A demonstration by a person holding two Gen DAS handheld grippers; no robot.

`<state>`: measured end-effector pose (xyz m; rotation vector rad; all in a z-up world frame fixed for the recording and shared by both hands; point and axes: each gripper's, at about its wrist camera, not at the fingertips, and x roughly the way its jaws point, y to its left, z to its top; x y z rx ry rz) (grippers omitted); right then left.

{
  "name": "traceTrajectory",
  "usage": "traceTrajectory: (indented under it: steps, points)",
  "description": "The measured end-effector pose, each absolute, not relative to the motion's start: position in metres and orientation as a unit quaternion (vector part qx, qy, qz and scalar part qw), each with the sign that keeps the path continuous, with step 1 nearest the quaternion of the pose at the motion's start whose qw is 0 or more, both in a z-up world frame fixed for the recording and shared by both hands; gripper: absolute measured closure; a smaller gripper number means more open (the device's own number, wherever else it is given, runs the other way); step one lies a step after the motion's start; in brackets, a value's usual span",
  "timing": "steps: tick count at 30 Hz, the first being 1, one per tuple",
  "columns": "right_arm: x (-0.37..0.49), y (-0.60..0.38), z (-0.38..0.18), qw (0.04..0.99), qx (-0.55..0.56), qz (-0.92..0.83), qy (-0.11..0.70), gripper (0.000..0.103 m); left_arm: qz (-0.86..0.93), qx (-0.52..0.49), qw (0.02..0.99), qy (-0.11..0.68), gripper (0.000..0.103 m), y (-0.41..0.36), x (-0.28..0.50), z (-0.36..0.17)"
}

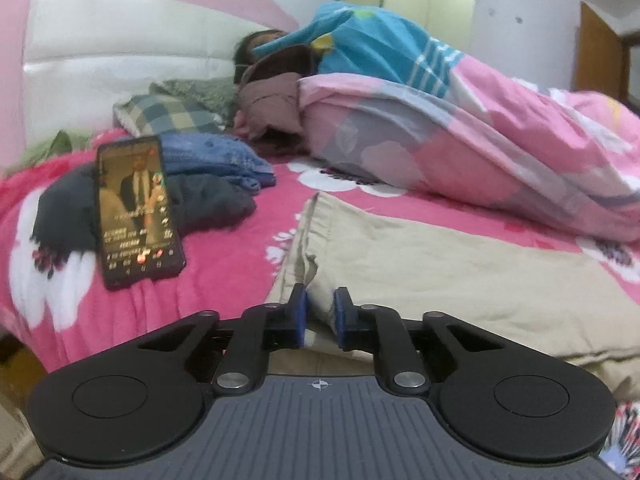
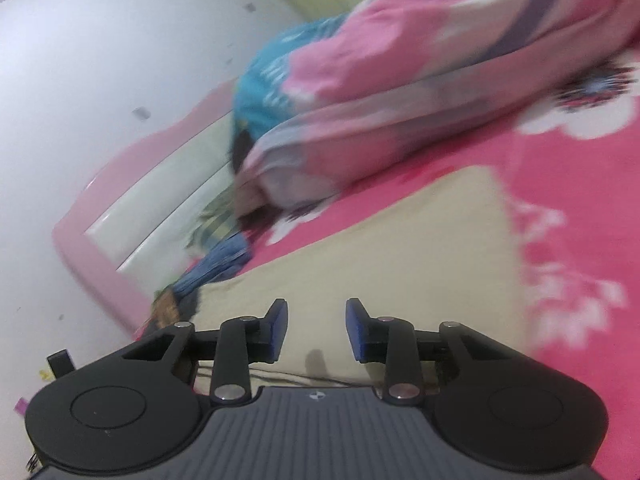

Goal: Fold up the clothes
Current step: 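Lower the folded leg onto the trousers and open the right tool, then move the left tool to the folded trouser edge and pinch it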

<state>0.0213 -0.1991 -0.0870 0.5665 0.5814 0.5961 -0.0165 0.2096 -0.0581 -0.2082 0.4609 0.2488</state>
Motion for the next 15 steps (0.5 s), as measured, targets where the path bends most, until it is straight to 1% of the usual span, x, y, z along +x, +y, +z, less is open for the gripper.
traceTrajectory:
  steps: [4,6,7,8,9,10,13,15]
  points:
    - [0.010,-0.241,-0.095,0.884,0.300,0.238,0.269,0.071,0.136,-0.110,0.956,0.234,0.092,0.210,-0.013,-0.061]
    - [0.011,-0.262,-0.101,0.879,0.328,0.215,0.272,0.068,0.144,-0.119,0.954,0.235,0.088,0.210,-0.012,-0.061]
    - [0.014,-0.271,-0.104,0.873,0.345,0.207,0.276,0.066,0.149,-0.118,0.953,0.235,0.084,0.210,-0.012,-0.061]
    - [0.020,-0.280,-0.107,0.864,0.363,0.201,0.285,0.055,0.157,-0.115,0.953,0.233,0.075,0.209,-0.013,-0.060]
    - [0.028,-0.288,-0.110,0.854,0.376,0.196,0.300,0.049,0.168,-0.111,0.952,0.232,0.070,0.208,-0.014,-0.059]
    - [0.037,-0.292,-0.114,0.845,0.387,0.191,0.317,0.041,0.175,-0.104,0.952,0.229,0.066,0.206,-0.017,-0.057]
    - [0.065,-0.305,-0.121,0.813,0.405,0.197,0.369,0.041,0.186,-0.072,0.955,0.218,0.066,0.196,-0.028,-0.052]
    - [0.083,-0.303,-0.121,0.799,0.394,0.215,0.400,0.039,0.176,-0.038,0.962,0.207,0.066,0.184,-0.038,-0.049]
